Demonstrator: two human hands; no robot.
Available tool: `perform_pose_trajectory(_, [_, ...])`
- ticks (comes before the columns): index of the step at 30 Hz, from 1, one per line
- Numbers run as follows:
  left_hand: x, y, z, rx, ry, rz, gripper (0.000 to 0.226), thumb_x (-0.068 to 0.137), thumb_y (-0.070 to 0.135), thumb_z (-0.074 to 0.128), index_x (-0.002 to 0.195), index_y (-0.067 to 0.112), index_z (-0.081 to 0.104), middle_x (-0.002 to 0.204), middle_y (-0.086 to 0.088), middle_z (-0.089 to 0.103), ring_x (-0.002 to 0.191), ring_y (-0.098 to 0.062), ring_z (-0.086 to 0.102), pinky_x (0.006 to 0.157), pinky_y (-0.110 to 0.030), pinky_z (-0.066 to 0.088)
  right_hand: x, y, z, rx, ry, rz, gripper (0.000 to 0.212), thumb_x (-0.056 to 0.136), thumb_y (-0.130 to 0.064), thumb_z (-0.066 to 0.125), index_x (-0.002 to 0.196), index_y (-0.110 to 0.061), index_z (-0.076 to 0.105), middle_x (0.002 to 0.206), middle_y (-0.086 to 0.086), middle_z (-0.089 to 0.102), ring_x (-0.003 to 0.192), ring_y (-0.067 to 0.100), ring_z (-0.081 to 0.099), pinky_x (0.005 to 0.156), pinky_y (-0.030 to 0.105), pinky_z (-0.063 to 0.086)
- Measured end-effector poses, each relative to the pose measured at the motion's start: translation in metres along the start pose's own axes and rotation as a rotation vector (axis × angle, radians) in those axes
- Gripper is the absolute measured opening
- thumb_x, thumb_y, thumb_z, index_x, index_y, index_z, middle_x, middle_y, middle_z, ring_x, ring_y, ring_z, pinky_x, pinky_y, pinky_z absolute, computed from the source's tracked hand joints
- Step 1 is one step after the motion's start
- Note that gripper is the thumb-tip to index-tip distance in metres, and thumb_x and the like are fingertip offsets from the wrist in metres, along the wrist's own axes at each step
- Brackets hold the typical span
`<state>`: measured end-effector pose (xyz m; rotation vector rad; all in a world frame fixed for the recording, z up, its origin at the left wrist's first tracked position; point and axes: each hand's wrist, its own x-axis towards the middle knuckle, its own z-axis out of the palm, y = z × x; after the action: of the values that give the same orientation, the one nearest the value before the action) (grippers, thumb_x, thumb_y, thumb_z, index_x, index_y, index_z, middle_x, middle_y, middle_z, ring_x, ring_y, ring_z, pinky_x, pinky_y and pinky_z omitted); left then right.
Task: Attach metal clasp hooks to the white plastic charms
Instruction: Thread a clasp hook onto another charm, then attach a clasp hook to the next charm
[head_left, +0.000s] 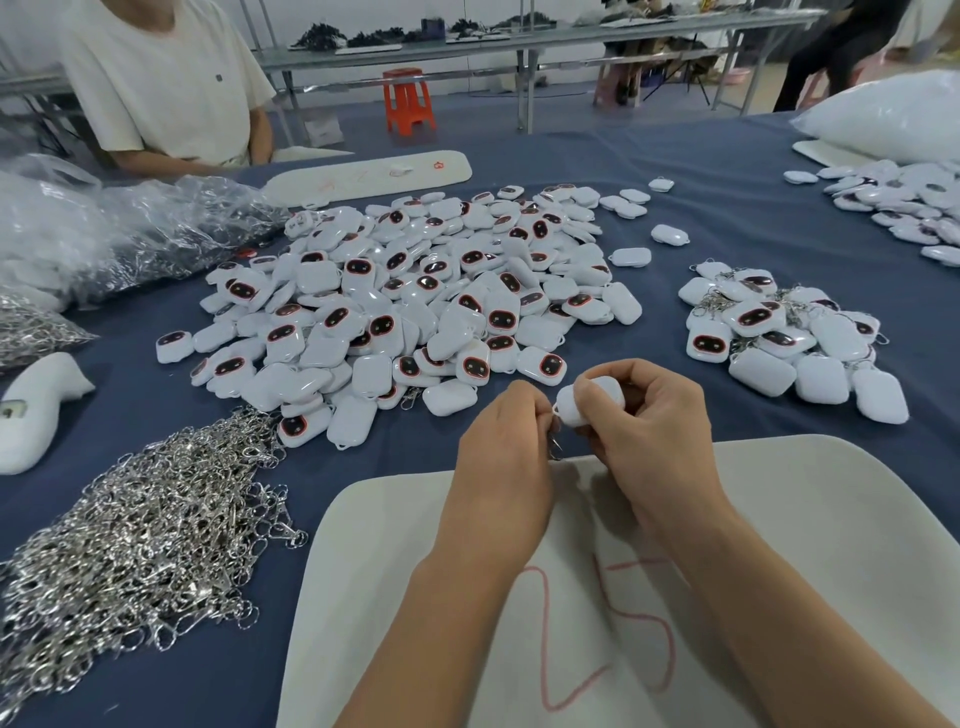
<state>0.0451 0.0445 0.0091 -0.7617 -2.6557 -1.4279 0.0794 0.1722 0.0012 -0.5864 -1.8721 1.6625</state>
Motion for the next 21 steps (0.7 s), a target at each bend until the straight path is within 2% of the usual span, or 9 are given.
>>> perform_pose_trajectory(2, [0.000,-0.003,0.001,-0.028,0.017,-0.009,0.020,0.096,-0.001,0.047,0.085,0.014,0.053,0.085,0.001,0.064,0.080,-0.024,0.058,0.073,-0.049,0.047,0.000,0.001,-0.001,-0.041,0.001,-0.022,0.008,0.087,-0.016,0.073,0.083,-0.023,0.075,0.070,-0.003,0.074,0.058,0.007,0.063,0.054,0.021,0.051])
perform_pose_trajectory(5, [0.000,-0.007,0.002,-0.092,0.023,-0.010,0.023,0.099,0.000,0.048,0.085,0.016,0.056,0.083,0.005,0.065,0.077,-0.018,0.061,0.072,-0.044,0.050,-0.001,0.000,-0.001,-0.118,0.007,-0.057,0.006,0.086,-0.019,0.074,0.083,-0.024,0.074,0.073,-0.005,0.074,0.066,0.018,0.069,0.061,0.039,0.061])
perform_pose_trajectory(8, [0.001,-0.011,0.002,-0.141,0.041,0.031,0.027,0.098,-0.003,0.049,0.087,0.019,0.061,0.080,0.008,0.066,0.076,-0.013,0.062,0.070,-0.032,0.052,-0.001,-0.001,-0.001,-0.158,0.007,-0.090,0.005,0.085,-0.019,0.074,0.083,-0.023,0.073,0.075,-0.006,0.074,0.072,0.020,0.070,0.068,0.047,0.063])
perform_pose_trajectory(11, [0.003,-0.015,0.002,-0.186,0.065,0.055,0.031,0.097,-0.004,0.052,0.088,0.025,0.063,0.078,0.010,0.068,0.075,-0.010,0.064,0.067,-0.019,0.051,0.001,0.000,-0.003,-0.167,0.004,-0.105,0.006,0.085,-0.018,0.073,0.082,-0.024,0.073,0.076,-0.008,0.073,0.071,0.014,0.069,0.068,0.041,0.063])
perform_pose_trajectory(14, [0.004,-0.015,0.003,-0.228,0.063,0.043,0.040,0.097,-0.001,0.058,0.094,0.038,0.055,0.084,0.015,0.073,0.079,-0.006,0.069,0.071,-0.017,0.052,0.001,0.001,-0.002,-0.169,0.003,-0.140,0.011,0.086,-0.017,0.067,0.079,-0.025,0.069,0.075,-0.012,0.069,0.066,0.005,0.060,0.062,0.025,0.056])
perform_pose_trajectory(16, [0.003,-0.016,0.005,-0.250,0.071,0.036,0.039,0.096,-0.001,0.061,0.094,0.037,0.053,0.086,0.016,0.074,0.079,-0.005,0.070,0.073,-0.017,0.053,0.003,-0.001,-0.003,-0.199,-0.010,-0.161,0.014,0.086,-0.022,0.057,0.074,-0.026,0.061,0.069,-0.016,0.063,0.064,0.002,0.054,0.056,0.016,0.046])
perform_pose_trajectory(17, [0.003,-0.016,0.005,-0.258,0.080,0.031,0.036,0.095,-0.001,0.062,0.094,0.035,0.053,0.085,0.016,0.074,0.079,-0.005,0.071,0.074,-0.019,0.055,0.004,-0.002,-0.005,-0.241,-0.040,-0.173,0.014,0.085,-0.025,0.052,0.072,-0.027,0.058,0.067,-0.016,0.061,0.063,0.003,0.052,0.055,0.016,0.043])
perform_pose_trajectory(19, [0.004,-0.018,0.005,-0.262,0.100,0.025,0.030,0.095,0.000,0.062,0.093,0.029,0.055,0.083,0.014,0.074,0.076,-0.007,0.071,0.073,-0.023,0.056,0.005,-0.004,-0.010,-0.368,-0.155,-0.253,0.014,0.088,-0.025,0.050,0.075,-0.026,0.054,0.067,-0.013,0.060,0.064,0.008,0.053,0.056,0.024,0.043])
perform_pose_trajectory(21, [0.005,-0.020,0.004,-0.258,0.116,0.023,0.028,0.096,-0.001,0.059,0.092,0.026,0.056,0.079,0.010,0.075,0.071,-0.009,0.069,0.070,-0.025,0.056,0.006,-0.003,-0.015,-0.453,-0.284,-0.365,0.015,0.094,-0.016,0.054,0.083,-0.026,0.056,0.070,-0.007,0.061,0.066,0.015,0.054,0.062,0.033,0.047])
